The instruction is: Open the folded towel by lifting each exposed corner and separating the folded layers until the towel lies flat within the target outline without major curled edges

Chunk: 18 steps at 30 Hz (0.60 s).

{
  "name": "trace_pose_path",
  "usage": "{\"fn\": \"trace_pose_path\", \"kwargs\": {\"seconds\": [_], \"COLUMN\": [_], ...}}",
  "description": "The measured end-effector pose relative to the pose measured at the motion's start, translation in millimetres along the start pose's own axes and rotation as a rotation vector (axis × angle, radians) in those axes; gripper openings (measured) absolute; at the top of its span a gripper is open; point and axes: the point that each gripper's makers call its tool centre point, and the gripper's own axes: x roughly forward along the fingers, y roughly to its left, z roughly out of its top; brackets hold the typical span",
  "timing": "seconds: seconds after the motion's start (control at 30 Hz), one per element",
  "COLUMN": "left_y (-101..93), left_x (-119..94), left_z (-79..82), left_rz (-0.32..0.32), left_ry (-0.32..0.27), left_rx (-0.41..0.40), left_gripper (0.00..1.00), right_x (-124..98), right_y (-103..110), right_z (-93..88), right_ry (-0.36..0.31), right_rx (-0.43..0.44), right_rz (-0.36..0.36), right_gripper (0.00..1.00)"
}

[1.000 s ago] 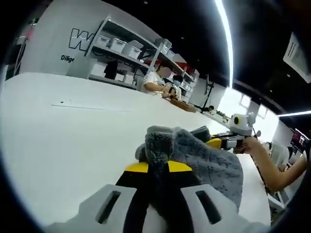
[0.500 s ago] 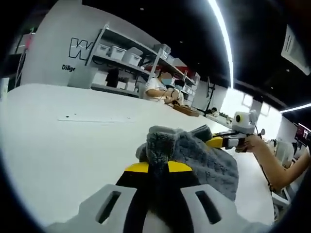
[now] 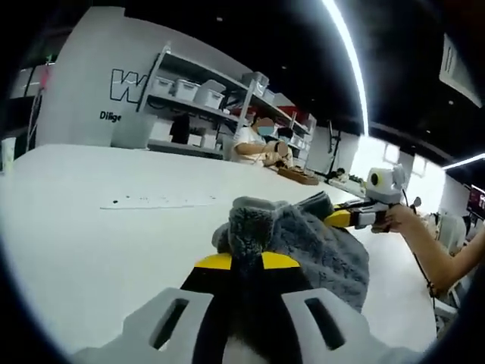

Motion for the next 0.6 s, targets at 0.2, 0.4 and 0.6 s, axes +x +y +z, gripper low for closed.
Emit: {"fn": "trace_pose_path", "kwargs": {"seconds": [0.2,0.4,0.6], "left_y": [10.2,23.0,29.3], "left_x": [14.0,22.6,27.3], "left_z": [11.9,18.1,21.2], "left_rz": [0.011,0.025,0.027], "left_ry": [-0.005,-0.010,-0.011], "left_rx": [0.016,0.016,0.019], "left_gripper": [0.09,0.09,0.09], "right_x": [11.9,26.6,33.1], "right_y": [-13.5,-24.2,-27.8], "right_z": [12.4,18.4,18.8], "right_ry": [-0.008,-0.008,-0.004], "right_rx": [-0.015,-0.019,-0.017], "right_rz": [-0.019,-0.017,-0.010], "right_gripper": [0.03,0.03,0.03]}}
